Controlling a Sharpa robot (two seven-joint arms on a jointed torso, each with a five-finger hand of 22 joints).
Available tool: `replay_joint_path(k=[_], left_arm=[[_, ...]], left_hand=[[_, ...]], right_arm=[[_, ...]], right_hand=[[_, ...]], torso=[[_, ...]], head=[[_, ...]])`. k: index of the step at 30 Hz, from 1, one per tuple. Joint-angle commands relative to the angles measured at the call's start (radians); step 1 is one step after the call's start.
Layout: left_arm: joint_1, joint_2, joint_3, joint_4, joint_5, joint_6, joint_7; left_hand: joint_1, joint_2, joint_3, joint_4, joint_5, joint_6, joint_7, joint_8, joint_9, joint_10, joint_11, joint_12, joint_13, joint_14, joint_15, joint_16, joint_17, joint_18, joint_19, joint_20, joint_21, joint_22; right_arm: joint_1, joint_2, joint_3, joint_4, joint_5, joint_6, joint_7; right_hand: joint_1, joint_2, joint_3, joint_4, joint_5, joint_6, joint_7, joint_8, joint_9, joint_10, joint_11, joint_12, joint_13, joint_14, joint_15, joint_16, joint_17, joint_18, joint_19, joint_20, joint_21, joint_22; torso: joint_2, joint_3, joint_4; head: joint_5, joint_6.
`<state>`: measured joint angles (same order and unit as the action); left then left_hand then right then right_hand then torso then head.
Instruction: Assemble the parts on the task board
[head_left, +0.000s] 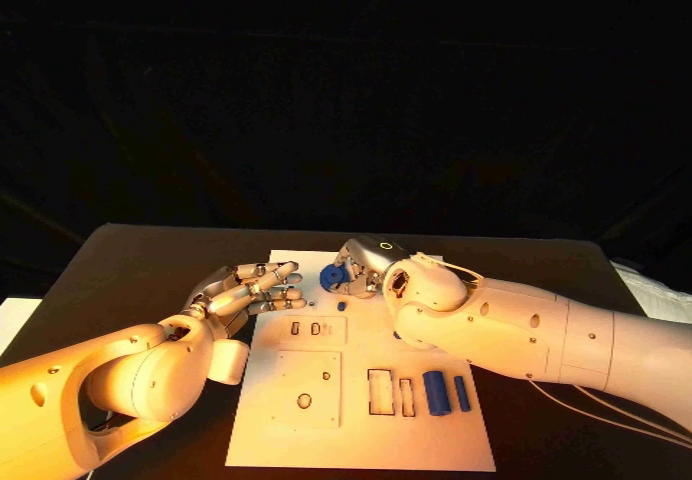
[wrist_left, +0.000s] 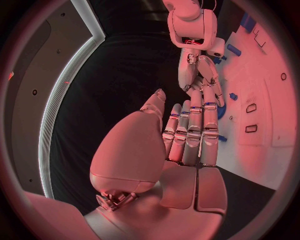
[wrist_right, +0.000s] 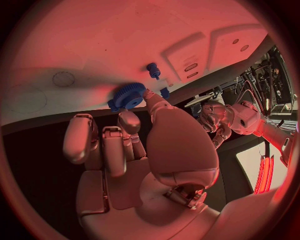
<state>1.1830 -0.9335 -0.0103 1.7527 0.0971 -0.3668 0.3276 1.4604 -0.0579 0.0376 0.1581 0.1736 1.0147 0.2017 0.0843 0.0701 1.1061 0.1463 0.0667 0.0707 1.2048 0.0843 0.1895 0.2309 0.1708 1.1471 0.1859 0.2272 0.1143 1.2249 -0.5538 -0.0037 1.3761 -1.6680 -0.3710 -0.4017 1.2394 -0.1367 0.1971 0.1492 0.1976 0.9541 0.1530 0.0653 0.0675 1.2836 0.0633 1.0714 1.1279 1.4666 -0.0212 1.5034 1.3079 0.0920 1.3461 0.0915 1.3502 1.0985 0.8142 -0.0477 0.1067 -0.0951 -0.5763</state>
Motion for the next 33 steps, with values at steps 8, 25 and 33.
replay_joint_path(k=[8, 25, 33], left_arm=[[0.001, 0.001, 0.001, 0.001, 0.001, 0.022, -0.008], [0.001, 0.003, 0.0, -0.005, 0.001, 0.03, -0.013], [0.001, 0.0, 0.0, -0.005, 0.001, 0.028, -0.012]], left_hand=[[-0.006, 0.006, 0.0, -0.006, -0.004, -0.006, 0.003, -0.006, -0.001, -0.009, 0.001, -0.003, -0.002, 0.002, 0.002, -0.002, 0.002, 0.008, 0.005, 0.001, -0.002, 0.0], [-0.007, 0.005, -0.001, -0.007, -0.004, -0.008, 0.004, -0.008, -0.001, -0.012, 0.002, -0.004, -0.002, 0.001, 0.003, -0.003, 0.004, 0.008, 0.005, 0.002, -0.003, 0.0], [-0.007, 0.005, -0.001, -0.008, -0.004, -0.01, 0.005, -0.009, -0.001, -0.014, 0.003, -0.004, -0.003, 0.0, 0.003, -0.003, 0.005, 0.008, 0.005, 0.002, -0.003, 0.0]], right_arm=[[-0.001, -0.003, 0.0, -0.005, 0.103, 0.033, 0.023], [0.001, -0.032, 0.0, 0.004, 0.142, -0.031, 0.07], [0.001, -0.113, 0.002, 0.078, 0.201, -0.173, 0.186]], right_hand=[[-0.114, 0.055, -0.06, 0.115, 0.124, 0.015, -0.004, 0.004, 0.001, 0.034, -0.001, 0.059, 0.048, 0.076, 0.008, 0.002, 0.13, -0.002, 0.006, 0.0, 0.006, 0.018], [-0.047, 0.053, -0.105, 0.098, 0.178, -0.02, 0.005, 0.004, 0.001, 0.018, 0.007, 0.047, 0.036, 0.076, 0.016, 0.0, 0.129, -0.001, 0.003, 0.008, 0.004, 0.016], [-0.018, 0.057, -0.105, 0.084, 0.193, -0.008, 0.002, 0.005, 0.002, 0.025, 0.004, 0.055, 0.042, 0.076, 0.013, 0.001, 0.13, -0.002, 0.006, 0.006, 0.006, 0.02]], torso=[[0.0, -0.0004, 0.0007], [0.0, 0.0003, -0.0003], [-0.001, 0.0, -0.0009]], head=[[0.001, 0.0], [0.002, 0.0], [0.002, 0.003]])
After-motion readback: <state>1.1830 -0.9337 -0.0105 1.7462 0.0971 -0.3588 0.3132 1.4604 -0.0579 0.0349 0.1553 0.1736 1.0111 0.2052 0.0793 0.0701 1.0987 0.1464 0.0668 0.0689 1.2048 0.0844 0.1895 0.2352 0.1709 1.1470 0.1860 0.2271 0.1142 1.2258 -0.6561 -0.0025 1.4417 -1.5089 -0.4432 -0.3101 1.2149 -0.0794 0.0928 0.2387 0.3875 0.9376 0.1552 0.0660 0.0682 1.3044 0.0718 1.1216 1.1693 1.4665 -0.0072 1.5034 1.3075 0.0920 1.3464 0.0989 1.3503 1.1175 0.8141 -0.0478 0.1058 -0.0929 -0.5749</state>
